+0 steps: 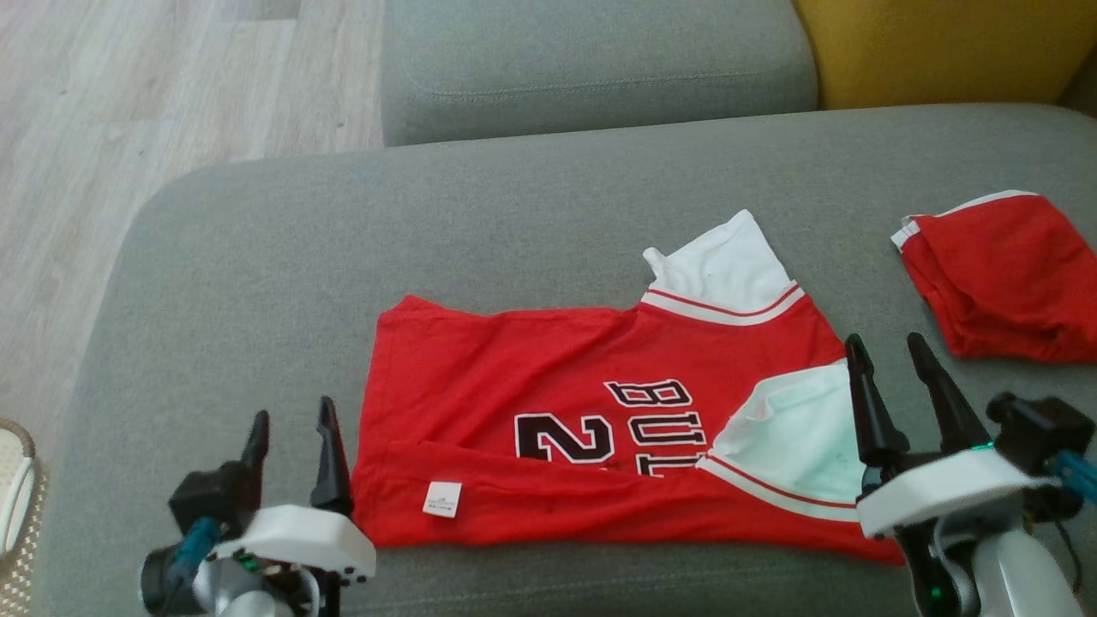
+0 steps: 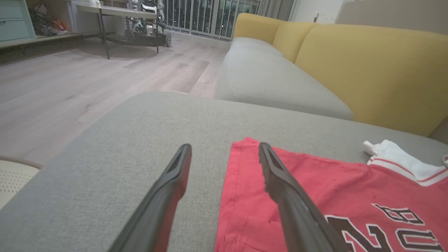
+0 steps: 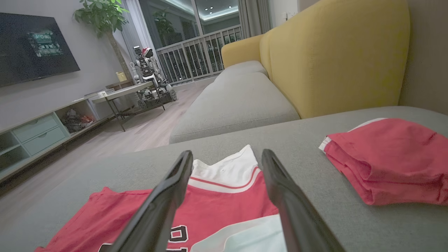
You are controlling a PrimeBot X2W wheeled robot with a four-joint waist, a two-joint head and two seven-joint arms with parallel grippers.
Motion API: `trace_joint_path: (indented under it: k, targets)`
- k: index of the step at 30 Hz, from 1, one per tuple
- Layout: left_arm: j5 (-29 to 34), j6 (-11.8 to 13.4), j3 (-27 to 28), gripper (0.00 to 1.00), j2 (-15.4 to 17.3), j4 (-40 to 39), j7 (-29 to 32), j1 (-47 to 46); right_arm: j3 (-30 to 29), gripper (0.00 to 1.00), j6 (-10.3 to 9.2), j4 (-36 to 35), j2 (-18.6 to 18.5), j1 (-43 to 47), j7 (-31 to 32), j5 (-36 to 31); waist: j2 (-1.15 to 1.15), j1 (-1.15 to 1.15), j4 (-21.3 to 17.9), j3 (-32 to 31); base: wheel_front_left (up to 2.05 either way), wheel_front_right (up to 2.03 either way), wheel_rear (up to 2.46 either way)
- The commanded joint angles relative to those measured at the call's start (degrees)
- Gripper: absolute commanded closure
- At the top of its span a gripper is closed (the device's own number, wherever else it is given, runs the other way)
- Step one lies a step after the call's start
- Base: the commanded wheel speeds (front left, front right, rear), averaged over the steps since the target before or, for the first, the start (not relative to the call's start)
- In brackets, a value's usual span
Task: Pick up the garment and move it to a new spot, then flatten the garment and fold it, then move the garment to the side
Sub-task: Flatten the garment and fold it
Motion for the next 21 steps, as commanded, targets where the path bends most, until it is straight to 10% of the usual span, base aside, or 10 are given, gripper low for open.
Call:
trace_joint_path:
  k: [1,10,21]
  targets:
    - [0.7,-0.2,2.7,0.0,0.0,-3.1,-0.4,-1.4,1.8,0.0,-0.02,-3.1,-0.9,0.2,-0.9,-0.9,0.0,0.0,0.1,0.3,0.0,0.0,0.0]
    - [2.0,0.1,1.6,0.0,-0.6,-2.4,-0.4,-2.2,0.6,0.0,-0.02,-8.2,0.6,1.9,-0.7,-2.3,0.0,0.0,-1.7,3.1,0.0,0.0,0.0]
    - [4.2,2.8,-0.2,0.0,0.0,17.7,1.3,-20.0,3.3,0.0,-0.02,-14.9,-0.5,-1.7,1.6,-1.7,0.0,0.0,-6.9,11.7,0.0,0.0,0.0]
